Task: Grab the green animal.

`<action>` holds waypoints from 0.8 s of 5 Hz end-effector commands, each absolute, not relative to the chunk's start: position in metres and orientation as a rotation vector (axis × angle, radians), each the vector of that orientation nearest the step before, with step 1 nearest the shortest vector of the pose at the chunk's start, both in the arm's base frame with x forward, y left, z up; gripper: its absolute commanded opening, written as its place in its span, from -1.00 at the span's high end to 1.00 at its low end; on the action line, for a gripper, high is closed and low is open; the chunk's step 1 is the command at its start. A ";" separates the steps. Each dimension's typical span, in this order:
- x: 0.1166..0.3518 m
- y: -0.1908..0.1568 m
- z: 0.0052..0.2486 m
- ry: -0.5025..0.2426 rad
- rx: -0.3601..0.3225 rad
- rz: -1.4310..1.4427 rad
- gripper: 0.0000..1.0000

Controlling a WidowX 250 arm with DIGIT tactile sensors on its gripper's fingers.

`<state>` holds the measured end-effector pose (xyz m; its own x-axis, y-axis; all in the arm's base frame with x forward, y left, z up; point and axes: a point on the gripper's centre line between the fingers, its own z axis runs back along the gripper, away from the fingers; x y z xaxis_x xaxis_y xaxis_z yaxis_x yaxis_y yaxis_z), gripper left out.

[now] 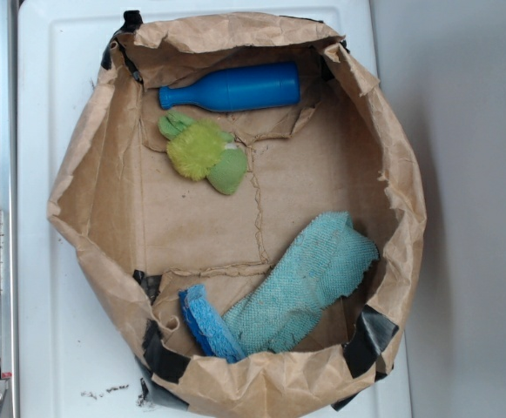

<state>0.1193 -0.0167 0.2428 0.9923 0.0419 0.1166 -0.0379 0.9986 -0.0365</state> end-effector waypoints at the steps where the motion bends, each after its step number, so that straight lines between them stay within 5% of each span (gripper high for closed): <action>1: 0.119 -0.017 0.243 -0.118 -0.034 0.040 -1.00; 2: 0.114 -0.013 0.250 -0.181 -0.083 0.135 -1.00; 4: 0.156 0.008 0.219 -0.272 -0.025 0.448 -1.00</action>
<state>0.1547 0.0039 0.2138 0.8757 0.4192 0.2398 -0.4128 0.9074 -0.0786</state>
